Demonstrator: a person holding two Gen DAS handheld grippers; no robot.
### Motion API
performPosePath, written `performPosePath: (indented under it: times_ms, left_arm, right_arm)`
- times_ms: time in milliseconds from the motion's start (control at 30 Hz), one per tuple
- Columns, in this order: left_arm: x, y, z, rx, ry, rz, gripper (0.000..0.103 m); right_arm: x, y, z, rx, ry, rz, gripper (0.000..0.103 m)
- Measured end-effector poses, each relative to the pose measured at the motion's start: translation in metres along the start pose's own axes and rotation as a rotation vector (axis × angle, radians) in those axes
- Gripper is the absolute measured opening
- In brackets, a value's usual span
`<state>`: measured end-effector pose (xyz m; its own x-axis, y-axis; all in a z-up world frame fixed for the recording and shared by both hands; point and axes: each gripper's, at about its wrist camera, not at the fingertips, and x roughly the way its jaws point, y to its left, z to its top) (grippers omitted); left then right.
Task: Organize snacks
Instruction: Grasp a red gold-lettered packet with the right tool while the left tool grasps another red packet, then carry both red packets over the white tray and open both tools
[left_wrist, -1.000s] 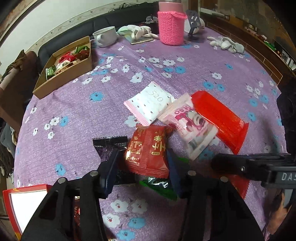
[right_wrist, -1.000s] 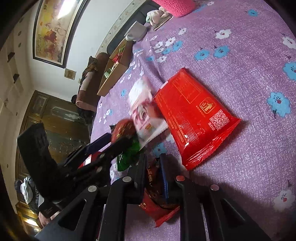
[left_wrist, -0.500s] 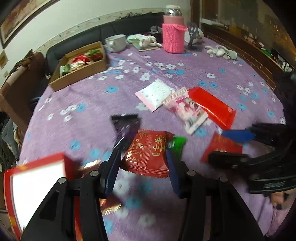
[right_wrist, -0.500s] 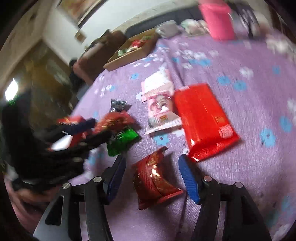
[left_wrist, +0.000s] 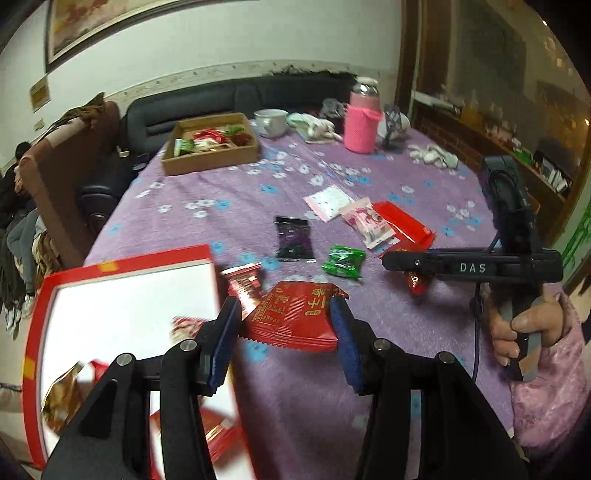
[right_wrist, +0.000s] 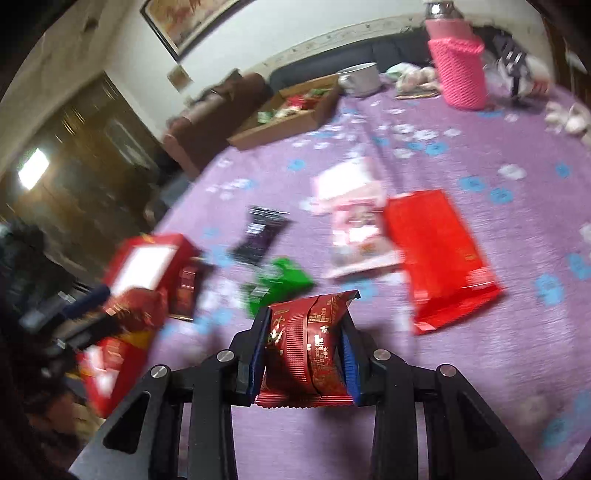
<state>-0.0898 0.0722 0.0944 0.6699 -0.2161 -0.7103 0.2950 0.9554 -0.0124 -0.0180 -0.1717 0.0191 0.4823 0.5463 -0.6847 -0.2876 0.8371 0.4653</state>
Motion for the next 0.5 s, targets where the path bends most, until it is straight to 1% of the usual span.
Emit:
performPosePath:
  times_ms: [33, 100, 200, 233, 300, 400, 500]
  left_arm:
    - [-0.004, 0.005, -0.003, -0.010, -0.007, 0.008, 0.048]
    - [-0.013, 0.018, -0.010, -0.040, -0.016, 0.030, 0.048]
    - [-0.024, 0.040, -0.019, -0.090, -0.029, 0.065, 0.048]
    - [-0.027, 0.048, -0.021, -0.105, -0.035, 0.081, 0.048]
    - [-0.033, 0.065, -0.026, -0.135, -0.046, 0.118, 0.048]
    - [-0.041, 0.086, -0.034, -0.169, -0.064, 0.168, 0.048]
    - [-0.048, 0.103, -0.044, -0.193, -0.078, 0.204, 0.048]
  right_arm:
    - [0.002, 0.005, 0.001, 0.008, -0.002, 0.028, 0.035]
    - [0.005, 0.017, 0.001, 0.008, -0.002, 0.052, 0.035]
    - [0.013, 0.041, 0.001, 0.002, -0.005, 0.138, 0.035]
    - [0.017, 0.049, 0.001, -0.008, -0.006, 0.153, 0.035]
    - [0.023, 0.070, 0.001, -0.040, -0.013, 0.178, 0.035]
    - [0.034, 0.107, 0.001, -0.071, -0.016, 0.247, 0.035]
    - [0.047, 0.137, 0.001, -0.103, -0.003, 0.301, 0.035]
